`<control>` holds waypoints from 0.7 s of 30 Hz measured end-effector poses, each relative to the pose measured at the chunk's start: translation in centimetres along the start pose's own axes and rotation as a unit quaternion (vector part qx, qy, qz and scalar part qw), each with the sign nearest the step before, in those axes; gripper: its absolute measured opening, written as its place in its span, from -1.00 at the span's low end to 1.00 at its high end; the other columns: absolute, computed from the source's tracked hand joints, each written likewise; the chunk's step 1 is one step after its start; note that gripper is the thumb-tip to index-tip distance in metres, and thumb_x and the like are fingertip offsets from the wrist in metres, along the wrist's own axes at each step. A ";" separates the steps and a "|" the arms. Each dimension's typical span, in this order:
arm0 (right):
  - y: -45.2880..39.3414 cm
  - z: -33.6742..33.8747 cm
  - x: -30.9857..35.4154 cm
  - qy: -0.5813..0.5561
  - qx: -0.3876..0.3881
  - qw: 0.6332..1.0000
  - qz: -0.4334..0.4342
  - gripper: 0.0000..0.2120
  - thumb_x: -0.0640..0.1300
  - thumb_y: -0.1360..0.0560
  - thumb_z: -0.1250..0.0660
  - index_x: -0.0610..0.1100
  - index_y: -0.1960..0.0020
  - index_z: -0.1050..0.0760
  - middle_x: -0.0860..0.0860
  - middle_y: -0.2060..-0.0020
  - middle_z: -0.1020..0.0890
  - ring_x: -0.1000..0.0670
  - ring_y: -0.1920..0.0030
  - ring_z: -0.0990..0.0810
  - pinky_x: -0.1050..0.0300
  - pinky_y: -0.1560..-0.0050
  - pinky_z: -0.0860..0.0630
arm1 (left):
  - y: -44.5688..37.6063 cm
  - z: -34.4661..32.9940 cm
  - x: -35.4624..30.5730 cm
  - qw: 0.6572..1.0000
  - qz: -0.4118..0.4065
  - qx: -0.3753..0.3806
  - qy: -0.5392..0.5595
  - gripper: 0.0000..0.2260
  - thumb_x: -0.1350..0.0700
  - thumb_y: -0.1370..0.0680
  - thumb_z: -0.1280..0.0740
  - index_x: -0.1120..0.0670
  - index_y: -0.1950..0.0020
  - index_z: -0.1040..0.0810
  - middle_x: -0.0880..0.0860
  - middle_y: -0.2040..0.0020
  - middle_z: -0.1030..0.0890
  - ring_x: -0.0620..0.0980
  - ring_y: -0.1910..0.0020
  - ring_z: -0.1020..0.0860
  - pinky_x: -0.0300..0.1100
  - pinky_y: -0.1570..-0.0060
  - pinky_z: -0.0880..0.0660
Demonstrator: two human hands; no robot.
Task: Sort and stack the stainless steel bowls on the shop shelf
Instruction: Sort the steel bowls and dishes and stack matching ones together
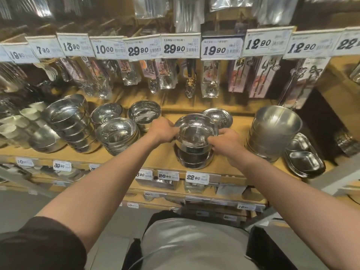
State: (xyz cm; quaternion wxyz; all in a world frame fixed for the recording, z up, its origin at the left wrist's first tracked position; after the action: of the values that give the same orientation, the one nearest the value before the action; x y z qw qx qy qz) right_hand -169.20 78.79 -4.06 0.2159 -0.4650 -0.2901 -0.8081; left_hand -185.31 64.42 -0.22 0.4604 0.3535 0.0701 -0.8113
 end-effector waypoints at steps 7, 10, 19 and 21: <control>1.2 -1.5 -0.5 -0.003 0.026 0.995 -0.094 -0.85 -0.14 -0.43 -0.52 -0.18 0.20 -0.59 -0.05 0.26 -0.69 -0.03 0.15 -0.70 -0.02 0.00 -0.69 | -1.6 0.2 -0.4 0.996 -0.032 0.072 -0.049 -0.79 0.19 -0.54 -0.30 0.23 0.21 -0.66 0.07 0.29 -0.59 0.01 0.28 -0.47 -0.23 0.30 -0.50; 1.8 -2.7 -0.6 0.017 0.006 0.994 -0.107 -0.78 -0.08 -0.45 -0.51 -0.10 0.31 -0.54 0.07 0.45 -0.62 0.14 0.43 -0.59 0.33 0.49 -0.45 | -2.8 -0.2 0.6 0.994 -0.055 0.075 -0.062 -0.64 0.21 -0.56 -0.31 0.03 0.45 -0.45 -0.03 0.44 -0.48 -0.08 0.42 -0.39 -0.43 0.61 -0.24; 3.1 -5.0 -0.5 0.009 -0.095 0.977 -0.189 -0.57 -0.04 -0.42 -0.50 -0.22 -0.18 -0.48 -0.13 0.04 -0.69 -0.12 0.02 -0.67 0.06 0.19 -0.57 | -5.6 -0.8 1.7 0.981 -0.115 0.148 -0.059 -0.70 0.17 -0.56 -0.26 0.08 0.39 -0.43 0.02 0.41 -0.44 -0.03 0.39 -0.33 -0.25 0.44 -0.31; 3.1 -5.4 -0.5 0.004 -0.113 0.975 -0.190 -0.58 -0.02 -0.42 -0.49 -0.18 -0.16 -0.46 -0.13 0.01 -0.67 -0.16 -0.01 -0.67 -0.07 0.00 -0.64 | -6.0 -0.8 1.8 0.977 -0.120 0.167 -0.050 -0.68 0.17 -0.55 -0.24 0.05 0.42 -0.37 0.00 0.44 -0.40 -0.05 0.42 -0.32 -0.30 0.49 -0.28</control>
State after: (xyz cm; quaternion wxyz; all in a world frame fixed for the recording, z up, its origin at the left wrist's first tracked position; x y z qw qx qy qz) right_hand -170.46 72.93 -5.82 0.0056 -0.4194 -0.2794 -0.8637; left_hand -190.22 66.91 -3.22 0.2972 0.3734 -0.0479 -0.8775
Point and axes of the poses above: each hand's wrist, its own y-axis away from the middle knuckle, its own z-axis out of the back of the hand, x = y × z, the point moved 2 cm from there along -y, towards the middle knuckle
